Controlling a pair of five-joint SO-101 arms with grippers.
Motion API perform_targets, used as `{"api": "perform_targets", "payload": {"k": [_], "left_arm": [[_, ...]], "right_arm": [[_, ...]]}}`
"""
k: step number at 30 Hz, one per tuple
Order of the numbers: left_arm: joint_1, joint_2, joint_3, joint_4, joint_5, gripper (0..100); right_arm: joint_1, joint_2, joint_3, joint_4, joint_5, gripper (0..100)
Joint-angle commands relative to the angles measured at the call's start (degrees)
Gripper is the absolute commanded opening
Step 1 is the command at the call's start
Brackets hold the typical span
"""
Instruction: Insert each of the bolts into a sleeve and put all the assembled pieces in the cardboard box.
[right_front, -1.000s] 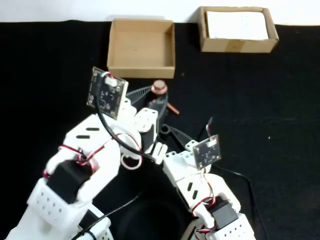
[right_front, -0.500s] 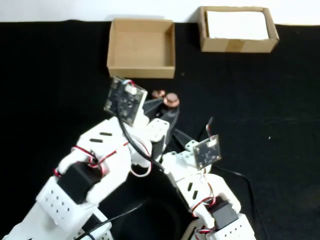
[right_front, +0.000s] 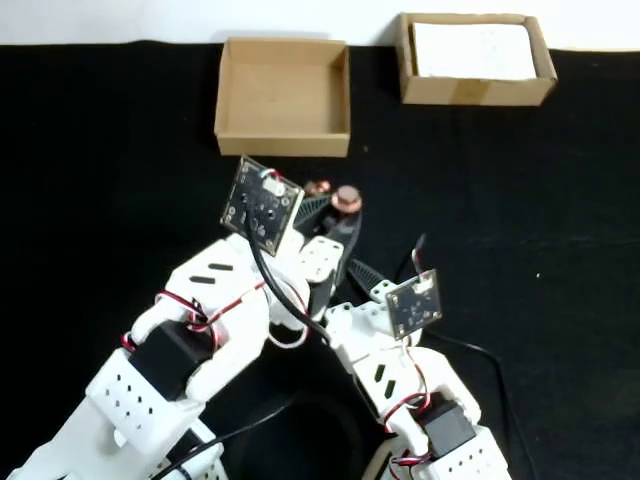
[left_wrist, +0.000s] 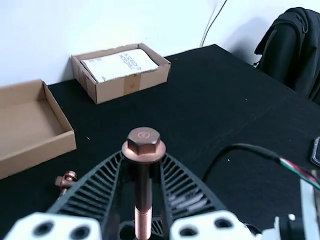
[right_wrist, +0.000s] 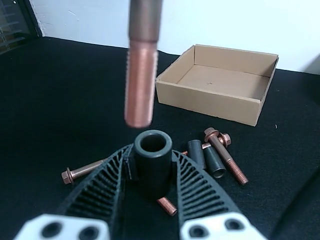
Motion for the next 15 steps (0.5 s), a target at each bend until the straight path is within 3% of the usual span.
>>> {"api": "perform_targets", "payload": {"k": [1,15], "left_arm": [[-0.7,0.2,-0.1,-1.4,-0.4,1],[-1.4,5.8,1.5,-3.4,-0.5,1]], "right_arm": [[0.1,0.0,7.3,-0.1,0.5,0.8],[0.1,-0.3,7.3,-0.1,0.5,0.8]]}}
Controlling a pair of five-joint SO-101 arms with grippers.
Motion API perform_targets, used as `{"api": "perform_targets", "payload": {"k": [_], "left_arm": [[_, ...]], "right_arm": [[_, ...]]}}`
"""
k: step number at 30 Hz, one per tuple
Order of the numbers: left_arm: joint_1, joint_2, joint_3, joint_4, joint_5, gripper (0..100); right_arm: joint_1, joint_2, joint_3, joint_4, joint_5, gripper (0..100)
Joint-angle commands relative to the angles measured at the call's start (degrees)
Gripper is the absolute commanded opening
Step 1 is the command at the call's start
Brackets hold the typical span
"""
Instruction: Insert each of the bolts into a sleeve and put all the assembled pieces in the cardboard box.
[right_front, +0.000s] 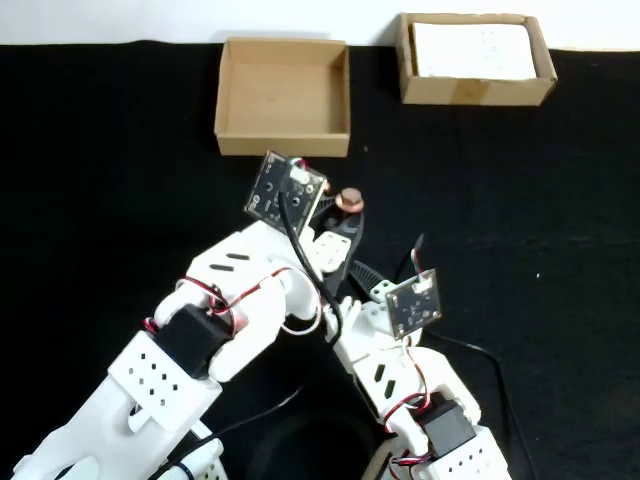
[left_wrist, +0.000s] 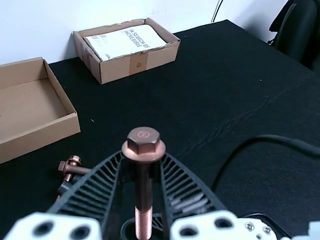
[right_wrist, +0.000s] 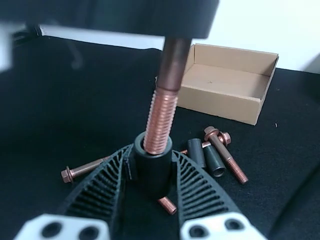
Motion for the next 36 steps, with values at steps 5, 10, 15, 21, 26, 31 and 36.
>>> {"api": "perform_targets", "payload": {"k": [5,10,15,21,26,31,36], "left_arm": [[-2.6,0.3,-0.2,-2.1,-0.5,1],[-2.7,0.4,-0.1,-2.3,-0.5,1],[-2.7,0.4,2.7,-2.4,-0.5,1],[-2.8,0.3,3.5,-2.1,-0.5,1],[-2.5,-0.1,3.0,1.1,-0.5,1],[-2.8,-0.1,2.9,3.6,-1.0,1],[-2.5,-0.2,3.0,3.6,-5.6,1]], "right_arm": [[0.1,-0.4,7.3,-0.1,0.5,0.8],[0.1,-0.4,7.3,-0.1,0.5,0.8],[0.1,-0.4,7.3,-0.1,0.5,0.8],[0.2,-0.4,7.3,-0.1,0.5,0.8],[0.2,-0.4,7.3,-0.1,0.5,0.8],[0.2,-0.4,7.3,-0.1,0.5,0.8],[0.2,-0.4,7.3,-0.1,0.5,0.8]]}}
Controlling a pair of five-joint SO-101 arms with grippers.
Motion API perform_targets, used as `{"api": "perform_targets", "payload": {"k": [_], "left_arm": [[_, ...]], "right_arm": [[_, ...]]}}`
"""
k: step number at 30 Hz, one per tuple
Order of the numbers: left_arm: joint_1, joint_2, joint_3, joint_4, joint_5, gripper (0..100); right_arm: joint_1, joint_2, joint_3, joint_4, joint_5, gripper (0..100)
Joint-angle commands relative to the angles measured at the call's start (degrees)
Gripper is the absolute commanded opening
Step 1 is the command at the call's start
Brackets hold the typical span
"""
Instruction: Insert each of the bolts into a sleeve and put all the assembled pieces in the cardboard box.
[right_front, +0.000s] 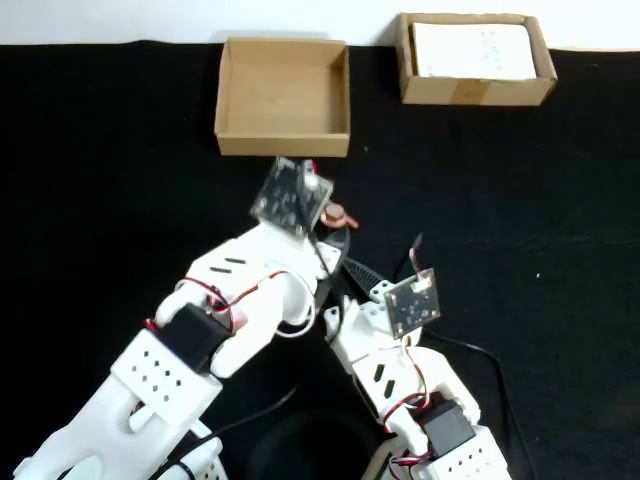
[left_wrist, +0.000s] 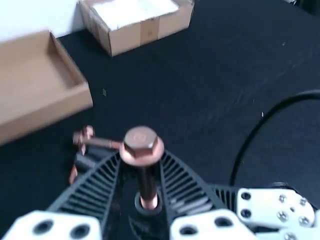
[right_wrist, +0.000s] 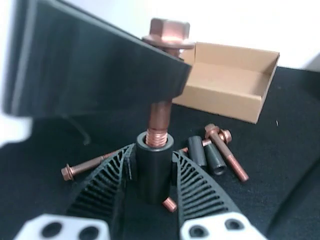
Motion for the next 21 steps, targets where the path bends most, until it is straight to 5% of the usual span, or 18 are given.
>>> {"api": "perform_targets", "payload": {"k": [1,5,13,21], "left_arm": [[-0.3,-0.4,-0.5,0.2,-1.3,1],[-0.2,-0.4,-0.9,1.7,-1.3,1],[-0.2,0.1,-13.8,23.8,-1.1,19],[-0.7,0.2,-28.3,37.3,-1.0,22]], "right_arm": [[0.2,-0.5,7.3,-0.2,0.5,0.8],[0.2,-0.5,7.3,-0.2,0.5,0.8],[0.2,-0.6,7.3,-0.5,0.5,0.8],[6.5,0.0,7.1,-7.6,0.9,0.8]]}}
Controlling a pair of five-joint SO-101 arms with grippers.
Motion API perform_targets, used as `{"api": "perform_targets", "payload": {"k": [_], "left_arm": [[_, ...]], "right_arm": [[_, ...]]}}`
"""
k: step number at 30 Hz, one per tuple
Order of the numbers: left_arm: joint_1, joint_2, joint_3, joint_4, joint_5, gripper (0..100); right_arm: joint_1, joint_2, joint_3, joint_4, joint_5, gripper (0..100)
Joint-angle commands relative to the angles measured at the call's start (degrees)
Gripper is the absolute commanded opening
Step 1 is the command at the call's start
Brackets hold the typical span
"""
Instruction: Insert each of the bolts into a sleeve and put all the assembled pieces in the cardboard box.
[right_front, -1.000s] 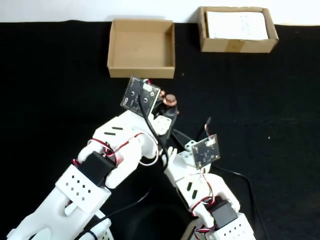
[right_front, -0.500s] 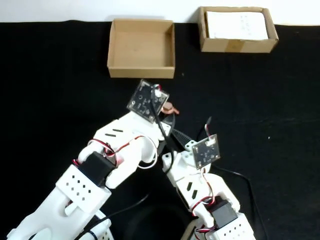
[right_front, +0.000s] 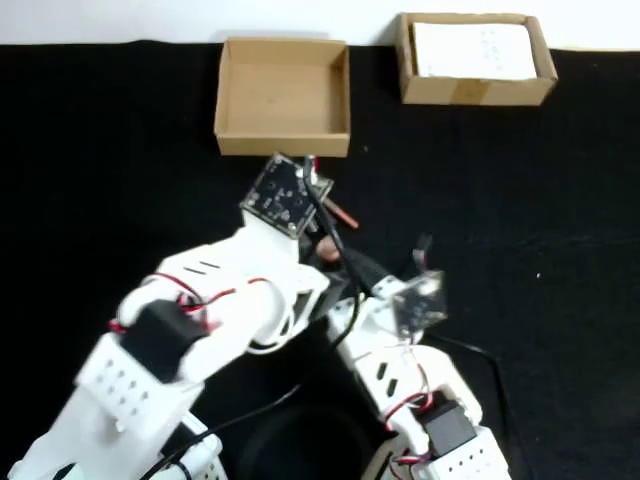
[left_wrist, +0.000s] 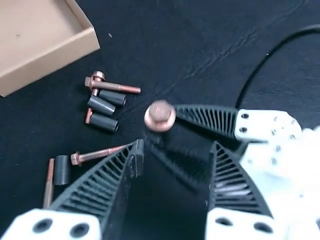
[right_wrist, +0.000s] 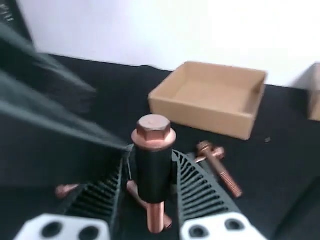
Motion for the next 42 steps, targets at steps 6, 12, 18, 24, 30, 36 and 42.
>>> {"api": "perform_targets", "payload": {"k": [6,12,18,24,30,36,42], "left_arm": [[-13.0,-0.1,-21.0,7.8,-0.4,15],[-32.0,-0.8,-12.5,2.1,-3.9,1],[-35.9,-9.5,6.3,-1.8,-11.8,1],[-37.8,-22.1,24.5,-12.2,-12.7,1],[-44.2,-23.5,32.7,-18.1,-12.4,5],[-44.7,-23.5,34.5,-18.4,-12.4,8],[-44.8,-23.5,37.6,-18.5,-12.4,8]], "right_arm": [[4.4,2.1,-2.4,-9.6,5.0,0.8],[6.9,25.5,-18.8,-18.4,6.9,0.8],[9.9,60.5,-38.8,-35.4,6.9,0.8],[10.9,89.9,-61.1,-42.4,6.9,0.8],[10.9,115.3,-82.1,-42.8,6.9,0.8],[10.9,133.6,-99.9,-42.2,7.0,0.9],[10.9,144.1,-110.0,-42.2,7.1,1.2]]}}
